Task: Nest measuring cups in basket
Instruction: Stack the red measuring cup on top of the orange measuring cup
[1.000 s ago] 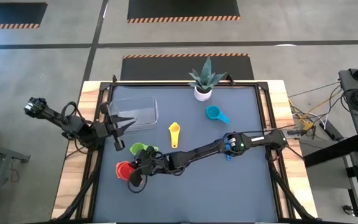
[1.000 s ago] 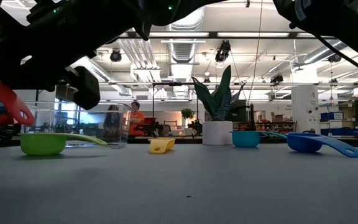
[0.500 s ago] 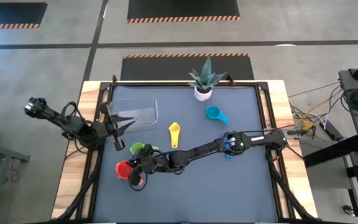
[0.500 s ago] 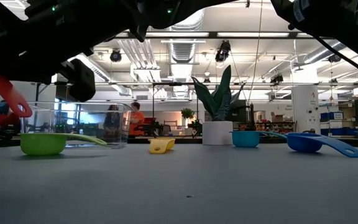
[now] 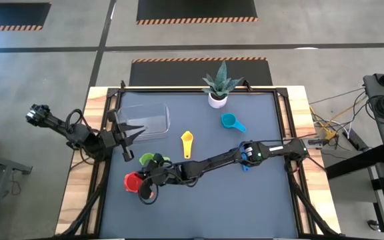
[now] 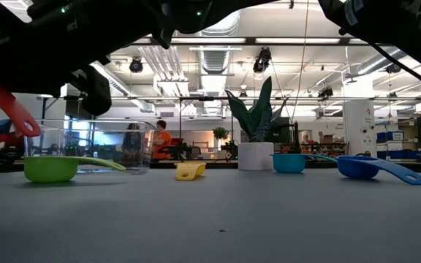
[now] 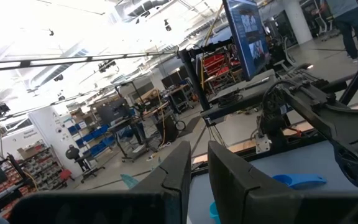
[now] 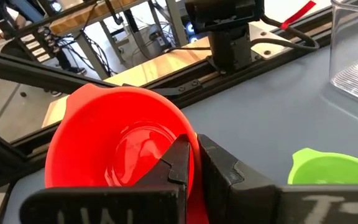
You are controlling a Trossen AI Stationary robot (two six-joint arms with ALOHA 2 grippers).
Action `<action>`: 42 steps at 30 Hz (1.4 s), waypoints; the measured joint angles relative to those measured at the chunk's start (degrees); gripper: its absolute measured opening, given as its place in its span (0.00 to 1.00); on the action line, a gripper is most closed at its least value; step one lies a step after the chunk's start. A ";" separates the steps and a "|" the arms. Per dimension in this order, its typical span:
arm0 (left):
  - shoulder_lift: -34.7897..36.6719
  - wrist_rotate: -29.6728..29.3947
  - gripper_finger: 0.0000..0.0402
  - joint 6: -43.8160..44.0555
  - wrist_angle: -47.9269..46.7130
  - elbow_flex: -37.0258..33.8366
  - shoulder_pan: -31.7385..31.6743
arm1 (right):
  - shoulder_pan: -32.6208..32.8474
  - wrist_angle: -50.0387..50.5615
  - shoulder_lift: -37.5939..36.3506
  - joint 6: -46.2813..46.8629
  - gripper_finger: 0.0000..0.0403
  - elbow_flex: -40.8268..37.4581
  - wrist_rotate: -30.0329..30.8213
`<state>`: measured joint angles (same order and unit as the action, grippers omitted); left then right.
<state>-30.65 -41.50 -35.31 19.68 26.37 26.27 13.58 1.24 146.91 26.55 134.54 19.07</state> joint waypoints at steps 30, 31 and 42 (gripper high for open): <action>0.00 0.22 0.09 0.00 0.00 0.00 0.00 | -0.02 0.16 0.00 1.07 0.22 0.00 0.42; 0.00 0.22 0.09 0.00 0.00 0.00 0.00 | -0.02 0.15 0.00 1.07 0.23 0.00 0.42; 0.00 0.16 0.09 0.00 -0.03 0.00 0.00 | -0.12 2.49 -0.91 0.51 0.29 0.00 -2.21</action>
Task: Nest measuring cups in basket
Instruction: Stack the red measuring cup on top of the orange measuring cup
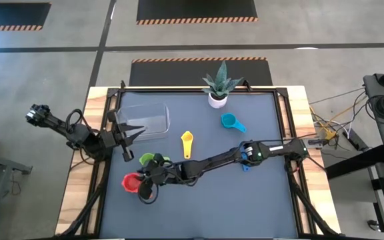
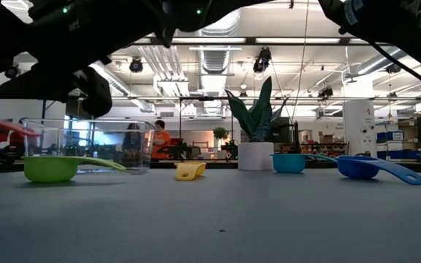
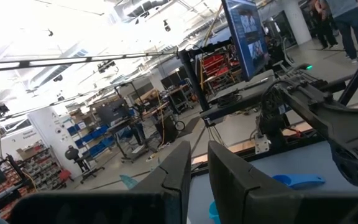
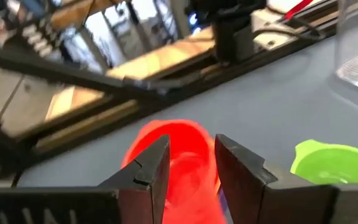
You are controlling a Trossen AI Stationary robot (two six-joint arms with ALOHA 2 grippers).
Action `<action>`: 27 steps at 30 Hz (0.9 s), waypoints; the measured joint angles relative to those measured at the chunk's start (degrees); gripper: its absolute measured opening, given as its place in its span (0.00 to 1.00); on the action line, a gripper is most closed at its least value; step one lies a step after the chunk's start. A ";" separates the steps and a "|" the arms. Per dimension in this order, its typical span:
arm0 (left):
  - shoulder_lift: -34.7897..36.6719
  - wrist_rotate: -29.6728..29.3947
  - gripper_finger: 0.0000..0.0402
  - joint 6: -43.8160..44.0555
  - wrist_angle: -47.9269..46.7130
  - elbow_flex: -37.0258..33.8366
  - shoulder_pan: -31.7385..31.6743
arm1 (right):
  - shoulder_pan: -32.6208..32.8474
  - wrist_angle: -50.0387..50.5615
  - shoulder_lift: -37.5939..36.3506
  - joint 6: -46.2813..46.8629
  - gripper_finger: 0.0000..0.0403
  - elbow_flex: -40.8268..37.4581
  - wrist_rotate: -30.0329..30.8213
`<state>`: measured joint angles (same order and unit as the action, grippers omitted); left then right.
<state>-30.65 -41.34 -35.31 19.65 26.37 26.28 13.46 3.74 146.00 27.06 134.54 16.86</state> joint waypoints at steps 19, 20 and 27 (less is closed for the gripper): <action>-1.21 0.26 0.09 10.52 -0.69 0.18 1.24 | 4.13 31.24 -17.62 -23.08 0.13 -12.08 5.23; -1.73 0.32 0.09 11.44 -0.70 0.61 1.59 | 4.22 28.01 -18.10 -23.15 0.12 -14.78 5.16; -6.36 0.34 0.09 16.14 -1.38 3.86 3.27 | 3.99 -1.86 -19.57 -24.37 0.03 -32.54 3.85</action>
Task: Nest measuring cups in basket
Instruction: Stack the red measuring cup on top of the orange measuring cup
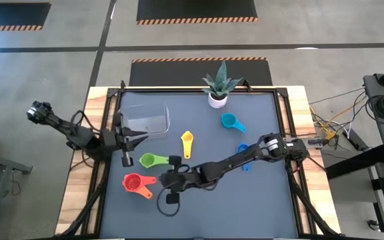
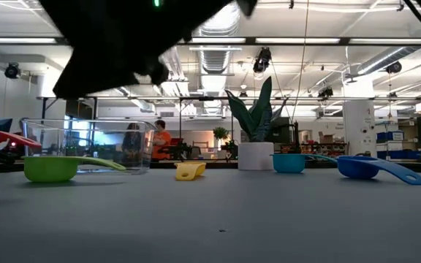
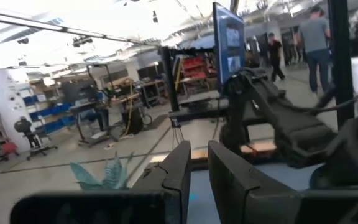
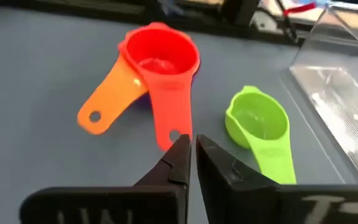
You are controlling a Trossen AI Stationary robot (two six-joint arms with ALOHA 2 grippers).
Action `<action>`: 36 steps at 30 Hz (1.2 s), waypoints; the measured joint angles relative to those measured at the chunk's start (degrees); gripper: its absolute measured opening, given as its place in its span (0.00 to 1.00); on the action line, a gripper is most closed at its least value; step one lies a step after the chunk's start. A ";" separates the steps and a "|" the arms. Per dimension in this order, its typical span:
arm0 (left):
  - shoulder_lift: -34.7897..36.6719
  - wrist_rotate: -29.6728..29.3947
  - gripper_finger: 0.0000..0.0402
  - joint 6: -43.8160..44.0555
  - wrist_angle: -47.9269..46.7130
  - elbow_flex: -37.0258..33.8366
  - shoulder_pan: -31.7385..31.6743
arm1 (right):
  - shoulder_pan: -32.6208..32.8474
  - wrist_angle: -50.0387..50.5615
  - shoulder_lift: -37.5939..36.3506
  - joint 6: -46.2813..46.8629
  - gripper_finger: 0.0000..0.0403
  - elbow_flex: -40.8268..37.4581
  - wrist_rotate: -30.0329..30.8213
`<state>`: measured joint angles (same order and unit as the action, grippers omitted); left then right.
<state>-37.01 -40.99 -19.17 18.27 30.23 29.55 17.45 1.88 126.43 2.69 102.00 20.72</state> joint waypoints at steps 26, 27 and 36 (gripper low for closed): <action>-11.30 -2.59 0.09 -1.12 -6.27 7.64 0.38 | -5.50 -47.24 5.95 -3.56 0.02 -17.81 -7.40; -11.33 -2.59 0.09 -1.12 -6.16 7.64 0.38 | -5.50 -47.09 6.63 -3.59 0.02 -17.11 -7.46; -11.28 -2.58 0.09 -1.26 -6.16 7.58 0.40 | -5.50 -45.92 10.97 -3.79 0.02 -11.71 -7.68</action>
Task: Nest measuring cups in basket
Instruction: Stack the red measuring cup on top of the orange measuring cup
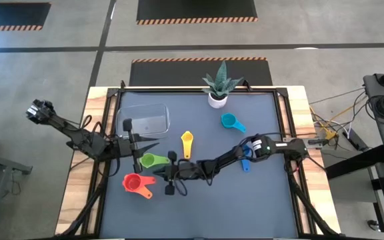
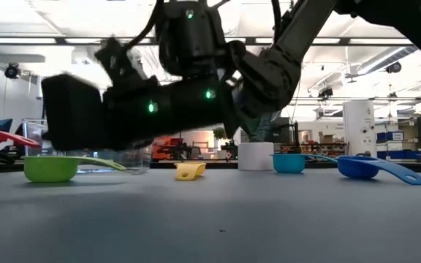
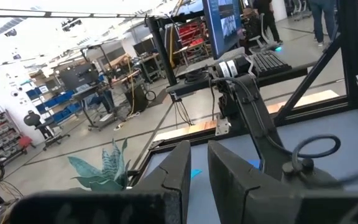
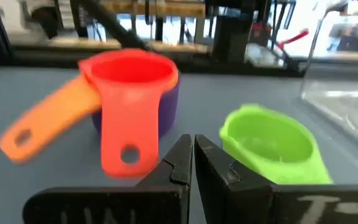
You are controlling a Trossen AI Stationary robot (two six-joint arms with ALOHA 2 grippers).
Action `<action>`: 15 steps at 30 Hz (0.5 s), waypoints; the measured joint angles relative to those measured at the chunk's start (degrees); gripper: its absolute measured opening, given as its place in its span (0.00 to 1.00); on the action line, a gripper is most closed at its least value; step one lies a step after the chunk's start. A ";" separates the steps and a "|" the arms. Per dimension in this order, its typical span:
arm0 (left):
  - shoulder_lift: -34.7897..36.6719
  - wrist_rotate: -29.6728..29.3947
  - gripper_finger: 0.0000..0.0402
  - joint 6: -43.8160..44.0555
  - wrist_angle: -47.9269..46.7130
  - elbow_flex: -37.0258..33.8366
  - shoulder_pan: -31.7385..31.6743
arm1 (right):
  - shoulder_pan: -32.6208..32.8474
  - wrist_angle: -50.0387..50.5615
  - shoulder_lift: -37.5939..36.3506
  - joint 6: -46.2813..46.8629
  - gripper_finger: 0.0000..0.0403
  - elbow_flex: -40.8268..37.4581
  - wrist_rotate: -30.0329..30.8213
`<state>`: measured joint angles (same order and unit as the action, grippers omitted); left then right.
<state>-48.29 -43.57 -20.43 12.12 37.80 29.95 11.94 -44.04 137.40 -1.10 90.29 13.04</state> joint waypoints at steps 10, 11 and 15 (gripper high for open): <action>0.02 0.00 0.09 0.00 -0.15 -0.02 0.00 | 0.02 0.82 0.42 1.09 0.02 0.45 0.00; 0.02 0.00 0.09 0.00 -0.17 -0.02 0.00 | 0.04 0.68 0.42 1.11 0.02 0.45 0.00; 0.04 0.00 0.09 -0.01 -0.17 -0.02 0.00 | 0.33 0.50 0.42 1.45 0.02 0.47 -0.53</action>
<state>-48.25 -43.57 -20.43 11.94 37.78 29.95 12.27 -43.54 137.82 0.35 90.76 12.51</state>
